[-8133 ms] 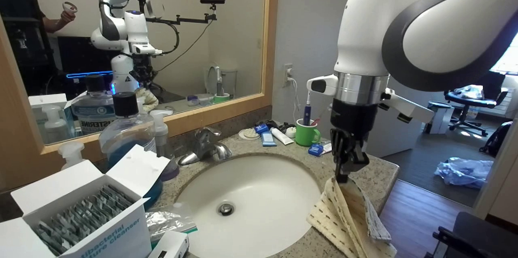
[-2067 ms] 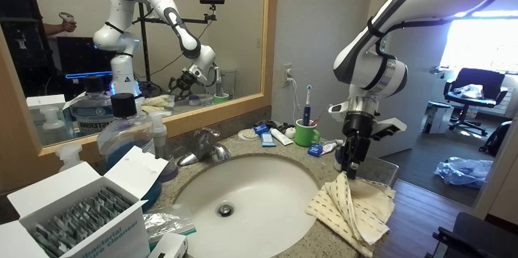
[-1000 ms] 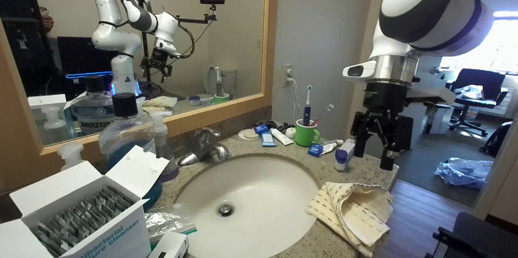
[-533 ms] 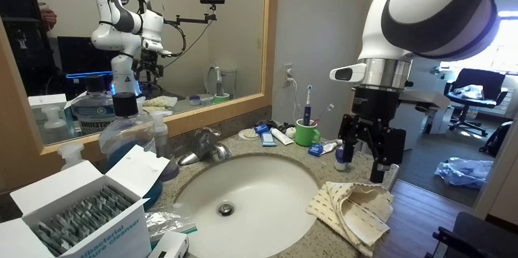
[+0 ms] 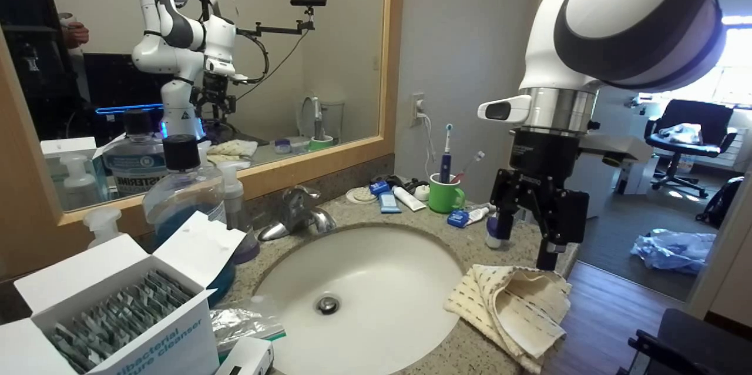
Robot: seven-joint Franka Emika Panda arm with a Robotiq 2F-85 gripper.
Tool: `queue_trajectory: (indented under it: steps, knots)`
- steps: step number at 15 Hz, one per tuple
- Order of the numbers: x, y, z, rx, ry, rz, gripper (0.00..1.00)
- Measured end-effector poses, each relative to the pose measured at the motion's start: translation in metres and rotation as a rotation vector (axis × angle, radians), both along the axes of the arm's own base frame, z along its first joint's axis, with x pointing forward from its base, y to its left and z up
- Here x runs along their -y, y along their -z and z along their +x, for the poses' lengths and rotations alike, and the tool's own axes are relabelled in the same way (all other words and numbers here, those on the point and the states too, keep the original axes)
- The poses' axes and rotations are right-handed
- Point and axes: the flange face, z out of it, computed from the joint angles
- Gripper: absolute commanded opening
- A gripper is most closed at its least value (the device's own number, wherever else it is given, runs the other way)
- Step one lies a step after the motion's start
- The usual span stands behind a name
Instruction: Unfold the towel once
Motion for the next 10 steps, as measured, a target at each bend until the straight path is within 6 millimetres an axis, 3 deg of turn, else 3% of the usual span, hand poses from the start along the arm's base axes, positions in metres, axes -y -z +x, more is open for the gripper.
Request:
queue_trajectory:
  steps: [10]
  knots:
    - [-0.004,0.043,-0.003,-0.001,0.01,-0.035,1.0]
